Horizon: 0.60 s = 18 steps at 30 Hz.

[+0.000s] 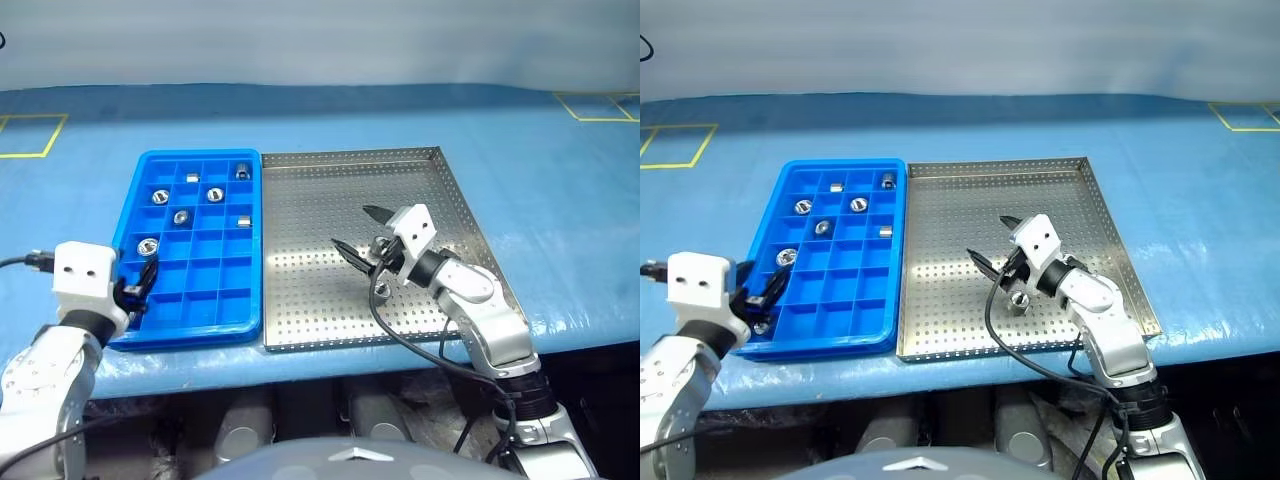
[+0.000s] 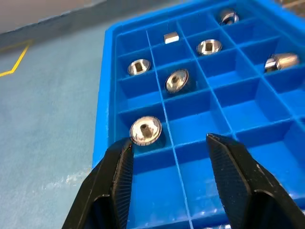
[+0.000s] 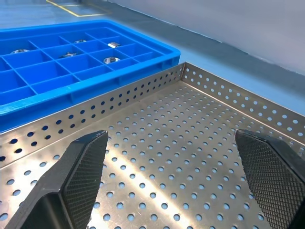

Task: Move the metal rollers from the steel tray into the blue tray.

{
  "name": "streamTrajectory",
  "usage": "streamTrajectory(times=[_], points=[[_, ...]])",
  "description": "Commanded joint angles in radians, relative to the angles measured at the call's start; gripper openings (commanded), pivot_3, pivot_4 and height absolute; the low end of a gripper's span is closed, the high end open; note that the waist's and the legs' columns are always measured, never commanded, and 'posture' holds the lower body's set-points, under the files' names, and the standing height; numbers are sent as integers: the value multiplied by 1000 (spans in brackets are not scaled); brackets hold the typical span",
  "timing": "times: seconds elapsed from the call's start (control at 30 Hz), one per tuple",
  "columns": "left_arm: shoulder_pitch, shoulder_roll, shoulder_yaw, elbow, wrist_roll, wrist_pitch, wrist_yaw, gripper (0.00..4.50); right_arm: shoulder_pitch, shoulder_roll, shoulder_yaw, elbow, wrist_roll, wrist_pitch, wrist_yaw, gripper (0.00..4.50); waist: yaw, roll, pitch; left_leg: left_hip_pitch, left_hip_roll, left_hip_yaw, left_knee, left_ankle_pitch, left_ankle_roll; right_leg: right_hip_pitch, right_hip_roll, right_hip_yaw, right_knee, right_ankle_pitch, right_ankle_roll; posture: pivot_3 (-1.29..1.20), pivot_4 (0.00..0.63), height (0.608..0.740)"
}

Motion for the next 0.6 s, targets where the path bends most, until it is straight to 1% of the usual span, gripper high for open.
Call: streamTrajectory(times=[0.03, 0.17, 0.27, 0.47, 0.6], points=[[-84, -16, -170, -14, -113, 23, -64, 2606, 8, -23, -41, -65, -6, -3, -17, 4500, -6, 0, 0, 0, 0, 0, 0, 0, 0, 0, 0, 0, 0, 0, 0, -138, 150, 740], [-194, 9, -387, 90, -95, 30, -95, 2606, 38, -67, -65, -103, -37, 29, -43, 4500, -28, 0, 0, 0, 0, 1, 0, -1, 1, 0, 1, 2, -1, 0, 1, -191, 150, 740], [-289, 1, -517, 226, -55, -22, -117, 2606, 59, -93, -101, -114, -102, 69, -119, 4500, -47, 0, 0, 0, 0, 2, 0, -1, 1, -1, 2, 3, -1, 0, 1, -233, 150, 740], [-395, -11, -683, 412, -13, -104, -195, 2606, 91, -105, -174, -151, -161, 142, -211, 4500, -96, 0, 0, 0, -1, 3, 0, -1, 1, -1, 3, 7, -1, 1, 2, -306, 150, 740], [-443, -27, -751, 498, 9, -144, -239, 2606, 125, -123, -193, -193, -196, 212, -235, 4500, -132, 0, 0, 0, -1, 3, 0, -1, 2, -1, 4, 8, -1, 0, 4, -343, 150, 740]])
